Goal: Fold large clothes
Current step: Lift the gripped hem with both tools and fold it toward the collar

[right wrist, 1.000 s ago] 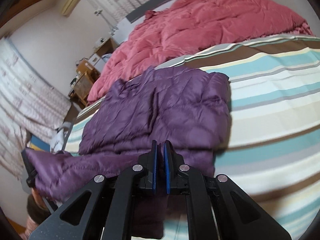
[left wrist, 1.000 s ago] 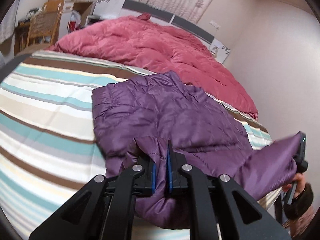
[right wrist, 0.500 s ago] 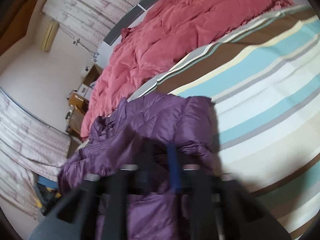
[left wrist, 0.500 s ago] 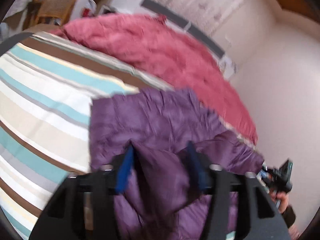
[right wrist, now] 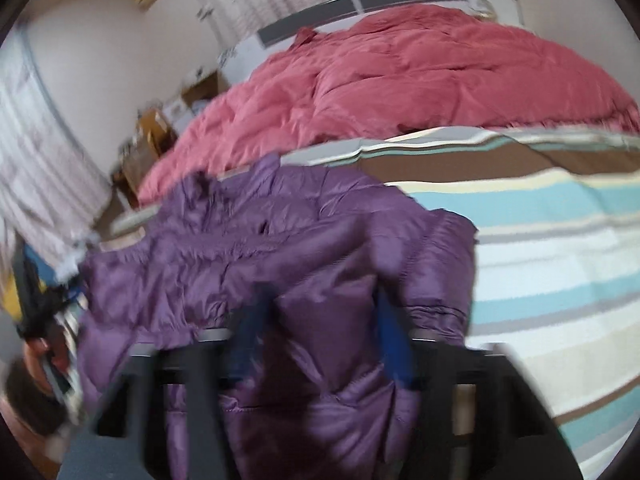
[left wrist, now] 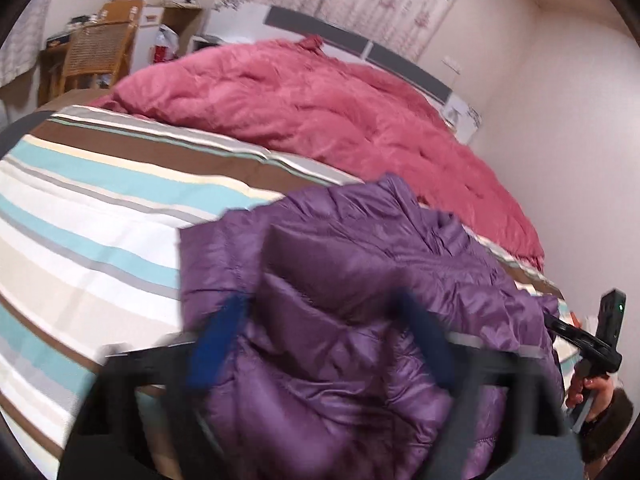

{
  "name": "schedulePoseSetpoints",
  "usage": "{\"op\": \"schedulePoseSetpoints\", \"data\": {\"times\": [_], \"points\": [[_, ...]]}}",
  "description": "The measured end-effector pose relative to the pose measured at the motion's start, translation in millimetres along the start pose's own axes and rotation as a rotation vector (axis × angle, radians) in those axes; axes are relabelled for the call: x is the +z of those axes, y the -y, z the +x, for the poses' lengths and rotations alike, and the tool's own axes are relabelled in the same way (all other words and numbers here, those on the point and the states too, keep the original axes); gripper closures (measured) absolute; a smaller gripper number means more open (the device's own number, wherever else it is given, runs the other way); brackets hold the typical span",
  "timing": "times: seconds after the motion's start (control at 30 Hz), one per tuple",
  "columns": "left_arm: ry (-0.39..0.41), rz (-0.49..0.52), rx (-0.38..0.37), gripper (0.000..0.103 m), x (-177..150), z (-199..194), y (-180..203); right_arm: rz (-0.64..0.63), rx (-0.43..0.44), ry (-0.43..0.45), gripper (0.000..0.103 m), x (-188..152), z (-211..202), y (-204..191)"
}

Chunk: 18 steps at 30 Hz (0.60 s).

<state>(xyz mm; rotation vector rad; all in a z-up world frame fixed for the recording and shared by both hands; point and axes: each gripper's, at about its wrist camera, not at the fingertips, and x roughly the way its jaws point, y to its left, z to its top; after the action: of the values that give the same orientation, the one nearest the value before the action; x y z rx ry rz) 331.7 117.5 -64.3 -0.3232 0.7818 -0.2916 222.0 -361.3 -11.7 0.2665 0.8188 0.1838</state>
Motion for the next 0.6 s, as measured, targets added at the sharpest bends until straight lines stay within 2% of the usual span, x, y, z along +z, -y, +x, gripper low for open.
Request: {"op": "schedulePoseSetpoints", "data": {"times": [0.03,0.07,0.17,0.23,0.37,0.5,0.6], "points": [[-0.021,0.0,0.019,0.079,0,2,3,-0.034,-0.018,-0.002,0.081,-1,-1,-6],[-0.026,-0.003,0.019,0.087,-1,1,4,-0.054,-0.025,0.006,0.084,0,-4,-10],[0.006,0.01,0.017,0.092,4,-18,9,-0.059,-0.031,0.028,0.086,6,-18,-13],[0.036,0.005,0.001,0.093,13,-33,10,-0.053,-0.036,0.046,0.09,16,-32,-13],[0.092,0.035,-0.001,0.093,35,-52,23,-0.039,-0.021,0.074,0.09,38,-47,-14],[0.109,0.043,0.056,0.093,52,-41,30,-0.007,-0.04,0.093,0.09,60,-39,-13],[0.097,-0.005,0.104,0.093,65,-13,29,0.019,-0.071,0.089,0.09,72,-20,-11]]}}
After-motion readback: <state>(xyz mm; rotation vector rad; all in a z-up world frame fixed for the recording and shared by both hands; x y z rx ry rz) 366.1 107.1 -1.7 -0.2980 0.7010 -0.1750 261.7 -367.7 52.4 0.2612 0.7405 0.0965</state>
